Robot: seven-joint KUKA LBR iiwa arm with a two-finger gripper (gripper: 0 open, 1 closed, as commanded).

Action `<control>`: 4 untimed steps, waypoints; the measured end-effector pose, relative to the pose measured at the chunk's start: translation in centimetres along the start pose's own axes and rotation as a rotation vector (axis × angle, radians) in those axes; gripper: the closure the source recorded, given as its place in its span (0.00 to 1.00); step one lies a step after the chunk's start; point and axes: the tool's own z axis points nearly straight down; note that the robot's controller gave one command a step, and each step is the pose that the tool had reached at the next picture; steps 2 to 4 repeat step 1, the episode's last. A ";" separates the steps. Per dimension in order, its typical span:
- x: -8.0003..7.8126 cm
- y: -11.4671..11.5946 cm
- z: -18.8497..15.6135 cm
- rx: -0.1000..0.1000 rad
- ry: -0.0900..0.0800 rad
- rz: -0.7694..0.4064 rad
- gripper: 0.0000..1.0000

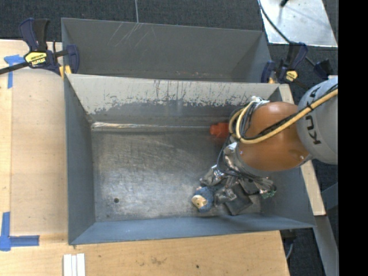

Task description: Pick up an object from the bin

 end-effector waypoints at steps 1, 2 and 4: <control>-0.2 -0.1 -3.1 -0.003 0.014 0.003 1.00; -0.2 -0.1 -3.1 -0.003 0.014 0.003 1.00; -0.2 -0.1 -3.1 -0.003 0.014 0.003 1.00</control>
Offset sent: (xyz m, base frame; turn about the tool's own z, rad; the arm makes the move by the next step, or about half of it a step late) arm -0.0001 0.0001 0.0291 0.0001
